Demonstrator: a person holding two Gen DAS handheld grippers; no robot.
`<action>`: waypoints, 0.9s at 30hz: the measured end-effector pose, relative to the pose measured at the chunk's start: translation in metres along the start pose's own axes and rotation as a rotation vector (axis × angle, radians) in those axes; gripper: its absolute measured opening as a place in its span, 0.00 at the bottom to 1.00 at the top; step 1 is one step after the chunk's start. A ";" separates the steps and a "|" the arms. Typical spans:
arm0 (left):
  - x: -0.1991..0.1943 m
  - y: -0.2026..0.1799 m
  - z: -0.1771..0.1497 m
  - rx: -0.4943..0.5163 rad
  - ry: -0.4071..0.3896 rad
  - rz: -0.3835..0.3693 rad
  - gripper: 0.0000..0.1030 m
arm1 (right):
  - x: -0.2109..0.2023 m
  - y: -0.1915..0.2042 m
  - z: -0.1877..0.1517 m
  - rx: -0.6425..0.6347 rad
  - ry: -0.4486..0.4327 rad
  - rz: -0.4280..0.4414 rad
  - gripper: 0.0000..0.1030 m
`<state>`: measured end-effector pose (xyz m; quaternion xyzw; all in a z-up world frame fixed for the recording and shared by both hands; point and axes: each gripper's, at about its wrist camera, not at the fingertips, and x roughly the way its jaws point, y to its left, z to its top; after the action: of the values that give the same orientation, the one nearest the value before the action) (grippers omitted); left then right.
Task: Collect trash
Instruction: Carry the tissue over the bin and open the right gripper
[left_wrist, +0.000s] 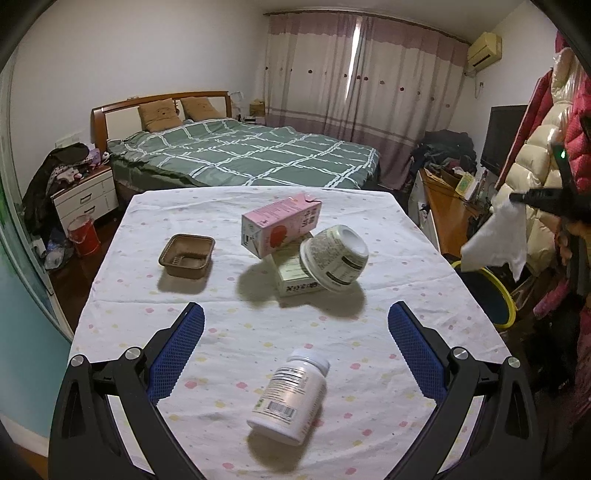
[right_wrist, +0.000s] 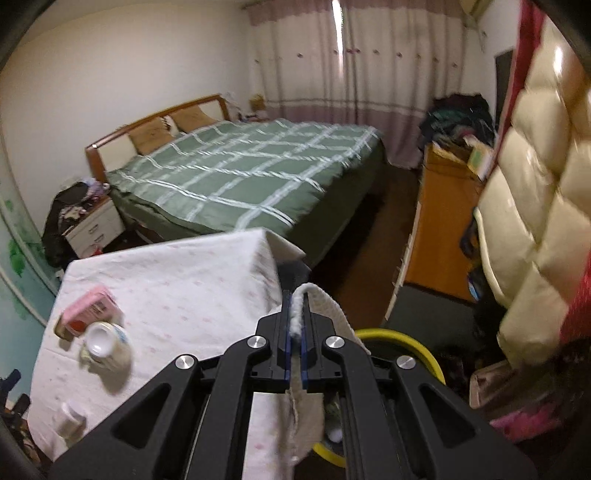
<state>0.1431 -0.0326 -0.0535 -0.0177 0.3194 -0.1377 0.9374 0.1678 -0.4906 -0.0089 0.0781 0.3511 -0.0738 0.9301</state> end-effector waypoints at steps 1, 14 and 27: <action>0.000 -0.002 -0.001 0.005 0.002 0.001 0.95 | 0.004 -0.005 -0.004 0.008 0.008 -0.009 0.03; -0.007 -0.009 -0.010 0.032 0.024 0.025 0.95 | 0.052 -0.048 -0.048 0.076 0.117 -0.115 0.31; 0.003 -0.001 -0.056 0.055 0.157 -0.012 0.95 | 0.041 -0.031 -0.061 0.031 0.097 -0.081 0.35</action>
<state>0.1111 -0.0316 -0.0999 0.0170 0.3876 -0.1531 0.9088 0.1536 -0.5120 -0.0841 0.0817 0.3975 -0.1132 0.9069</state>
